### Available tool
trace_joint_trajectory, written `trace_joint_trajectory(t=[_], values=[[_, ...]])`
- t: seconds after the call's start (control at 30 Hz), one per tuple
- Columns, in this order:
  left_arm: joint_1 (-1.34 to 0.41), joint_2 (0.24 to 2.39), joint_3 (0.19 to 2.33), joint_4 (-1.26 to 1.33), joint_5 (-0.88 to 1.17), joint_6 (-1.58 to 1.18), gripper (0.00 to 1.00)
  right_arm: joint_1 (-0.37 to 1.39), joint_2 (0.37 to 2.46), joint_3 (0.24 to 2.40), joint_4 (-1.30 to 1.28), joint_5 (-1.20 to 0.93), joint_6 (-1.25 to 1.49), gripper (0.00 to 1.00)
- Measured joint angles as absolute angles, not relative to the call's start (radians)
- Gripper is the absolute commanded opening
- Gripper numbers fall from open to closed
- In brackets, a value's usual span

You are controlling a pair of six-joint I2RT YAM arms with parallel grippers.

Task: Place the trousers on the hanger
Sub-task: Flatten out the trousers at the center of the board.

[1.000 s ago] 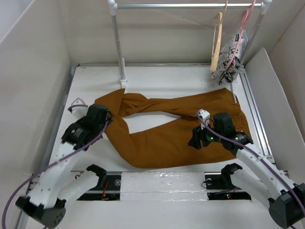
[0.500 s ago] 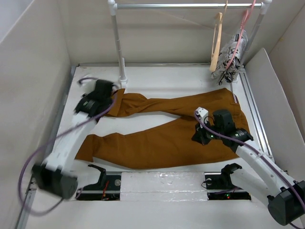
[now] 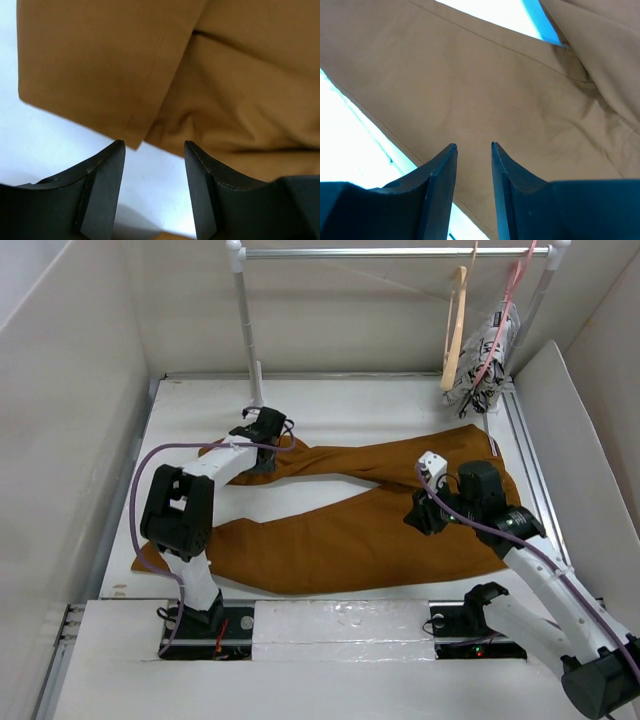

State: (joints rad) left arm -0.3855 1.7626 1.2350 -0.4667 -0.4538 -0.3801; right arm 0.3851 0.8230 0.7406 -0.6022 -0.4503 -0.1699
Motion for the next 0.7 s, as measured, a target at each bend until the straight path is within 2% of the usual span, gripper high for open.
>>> trace_joint_trajectory(t=[0.17,0.27,0.33,0.37,0.4,0.43,0.47,0.7], values=[[-0.357,1.831,1.237,-0.43,-0.463,-0.344,0.48,0.384,0.806,0.729,-0.605,-0.44,-0.149,0.4],[-0.347,1.856,1.238,-0.417,-0.476,-0.328,0.45,0.381,0.79,0.714,-0.607,-0.437,-0.136,0.4],[-0.343,1.871,1.239,-0.414,-0.492,-0.319,0.36,0.381,0.79,0.708,-0.607,-0.432,-0.133,0.4],[-0.343,1.878,1.239,-0.411,-0.498,-0.313,0.36,0.381,0.79,0.705,-0.607,-0.429,-0.133,0.4],[-0.342,1.884,1.239,-0.408,-0.504,-0.31,0.28,0.381,0.79,0.704,-0.612,-0.426,-0.133,0.4],[-0.341,1.891,1.239,-0.407,-0.509,-0.306,0.18,0.381,0.791,0.704,-0.617,-0.425,-0.133,0.4],[-0.338,1.897,1.239,-0.406,-0.513,-0.305,0.0,0.381,0.792,0.704,-0.62,-0.424,-0.133,0.4],[-0.319,1.886,1.24,-0.434,-0.522,-0.321,0.0,0.381,0.791,0.704,-0.632,-0.412,-0.134,0.4]])
